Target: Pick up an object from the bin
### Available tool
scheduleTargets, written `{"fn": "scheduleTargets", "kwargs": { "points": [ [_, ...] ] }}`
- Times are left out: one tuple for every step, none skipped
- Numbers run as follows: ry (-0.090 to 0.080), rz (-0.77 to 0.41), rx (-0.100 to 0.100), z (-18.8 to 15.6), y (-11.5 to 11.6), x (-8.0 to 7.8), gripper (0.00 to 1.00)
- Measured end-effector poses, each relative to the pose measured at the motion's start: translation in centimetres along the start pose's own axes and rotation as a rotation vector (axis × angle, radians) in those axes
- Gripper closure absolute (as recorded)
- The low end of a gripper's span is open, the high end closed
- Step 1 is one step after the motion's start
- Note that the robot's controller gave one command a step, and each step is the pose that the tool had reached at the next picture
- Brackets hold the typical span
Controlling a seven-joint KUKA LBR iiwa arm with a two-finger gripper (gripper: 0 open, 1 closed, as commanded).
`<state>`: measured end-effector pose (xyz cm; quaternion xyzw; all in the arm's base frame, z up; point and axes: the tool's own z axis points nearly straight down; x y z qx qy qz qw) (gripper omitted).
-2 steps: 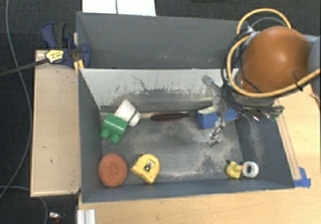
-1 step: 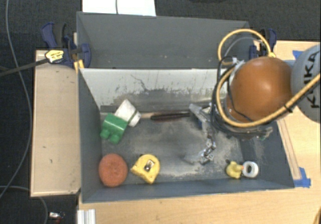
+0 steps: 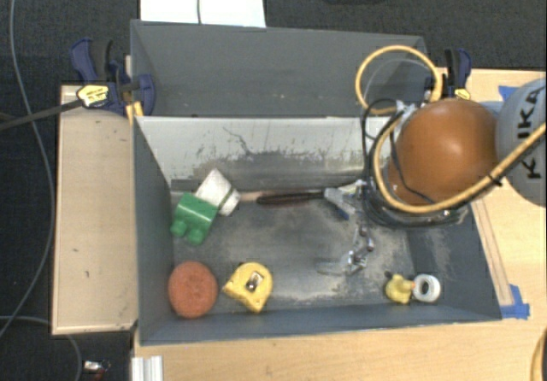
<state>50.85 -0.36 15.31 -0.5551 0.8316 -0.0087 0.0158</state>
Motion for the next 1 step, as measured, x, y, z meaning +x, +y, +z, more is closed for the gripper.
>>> {"fn": "scheduleTargets", "kwargs": {
  "points": [
    [0.002,0.175,-0.005,-0.36,-0.30,-1.43,0.00]
  ]
}}
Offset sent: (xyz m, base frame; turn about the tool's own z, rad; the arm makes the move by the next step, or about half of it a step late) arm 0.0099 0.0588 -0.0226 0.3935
